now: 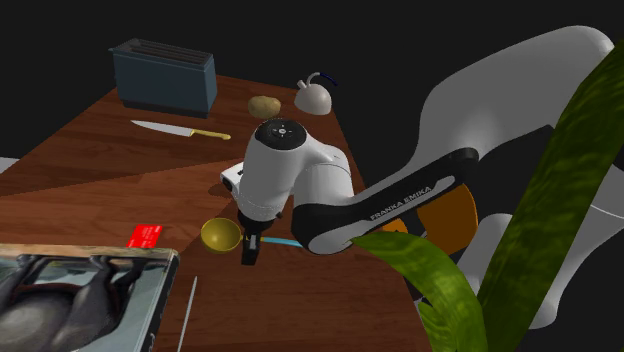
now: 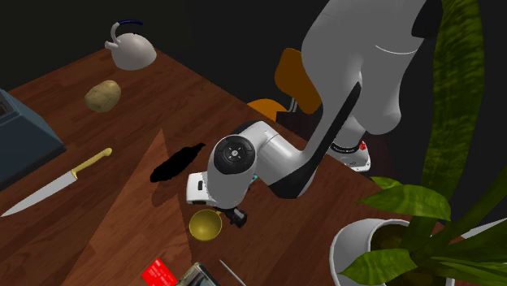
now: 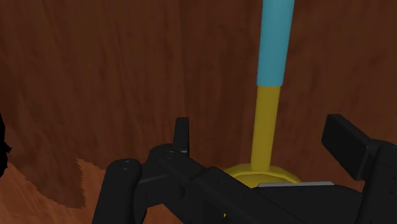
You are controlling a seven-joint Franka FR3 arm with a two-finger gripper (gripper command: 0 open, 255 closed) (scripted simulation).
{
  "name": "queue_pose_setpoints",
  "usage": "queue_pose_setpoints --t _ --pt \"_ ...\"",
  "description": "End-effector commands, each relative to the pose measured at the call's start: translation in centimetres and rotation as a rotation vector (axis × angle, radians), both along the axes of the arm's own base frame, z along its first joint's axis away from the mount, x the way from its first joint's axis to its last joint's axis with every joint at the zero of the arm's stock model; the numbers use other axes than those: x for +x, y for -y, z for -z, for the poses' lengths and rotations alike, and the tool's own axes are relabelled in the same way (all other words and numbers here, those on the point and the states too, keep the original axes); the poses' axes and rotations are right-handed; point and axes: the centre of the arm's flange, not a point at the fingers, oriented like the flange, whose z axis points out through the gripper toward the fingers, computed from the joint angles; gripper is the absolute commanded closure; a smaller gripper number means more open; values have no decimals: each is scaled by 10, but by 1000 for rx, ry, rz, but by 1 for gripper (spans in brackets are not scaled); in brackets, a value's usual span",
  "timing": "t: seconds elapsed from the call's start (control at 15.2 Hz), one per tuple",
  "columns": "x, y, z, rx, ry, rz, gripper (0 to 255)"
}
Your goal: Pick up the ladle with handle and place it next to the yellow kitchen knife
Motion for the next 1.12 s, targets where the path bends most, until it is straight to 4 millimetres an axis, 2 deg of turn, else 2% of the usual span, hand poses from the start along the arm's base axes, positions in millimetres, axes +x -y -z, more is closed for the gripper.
queue_pose_setpoints --t 0.0,0.07,0.13,0.73,1.06 --pt "0 0 0 0 0 0 0" --pt "0 0 0 0 0 0 0" --pt "0 0 0 0 0 0 255" --pt "0 0 0 0 0 0 255" --pt "0 0 -26 0 0 0 255"
